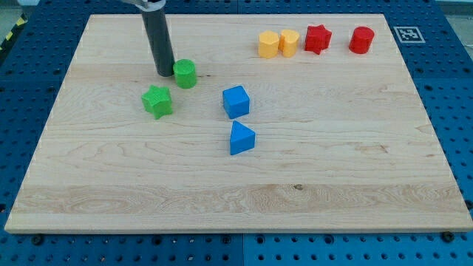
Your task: Move yellow hexagon slightly down
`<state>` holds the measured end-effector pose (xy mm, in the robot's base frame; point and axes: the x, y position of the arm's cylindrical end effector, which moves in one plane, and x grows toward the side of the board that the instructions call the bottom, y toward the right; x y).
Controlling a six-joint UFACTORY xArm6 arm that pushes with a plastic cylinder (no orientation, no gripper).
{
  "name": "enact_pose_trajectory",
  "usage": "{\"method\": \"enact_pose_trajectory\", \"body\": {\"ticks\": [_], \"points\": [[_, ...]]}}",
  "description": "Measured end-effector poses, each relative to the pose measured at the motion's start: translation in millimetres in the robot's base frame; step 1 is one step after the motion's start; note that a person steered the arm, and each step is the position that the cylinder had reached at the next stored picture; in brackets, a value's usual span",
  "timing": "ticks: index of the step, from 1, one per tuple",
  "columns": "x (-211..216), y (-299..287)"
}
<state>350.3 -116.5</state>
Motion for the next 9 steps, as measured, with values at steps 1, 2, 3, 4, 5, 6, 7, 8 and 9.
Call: {"method": "enact_pose_trajectory", "body": {"ticks": [1, 2, 3, 4, 5, 6, 7, 8, 9], "points": [[-1.8, 28.8], [-3.2, 33.8], [-56.3, 37.2], [-117.1, 71.1], [-136.0, 128.2], [-128.3, 163.8], [-107.3, 172.2], [-75.2, 172.2], [-52.3, 172.2]]}}
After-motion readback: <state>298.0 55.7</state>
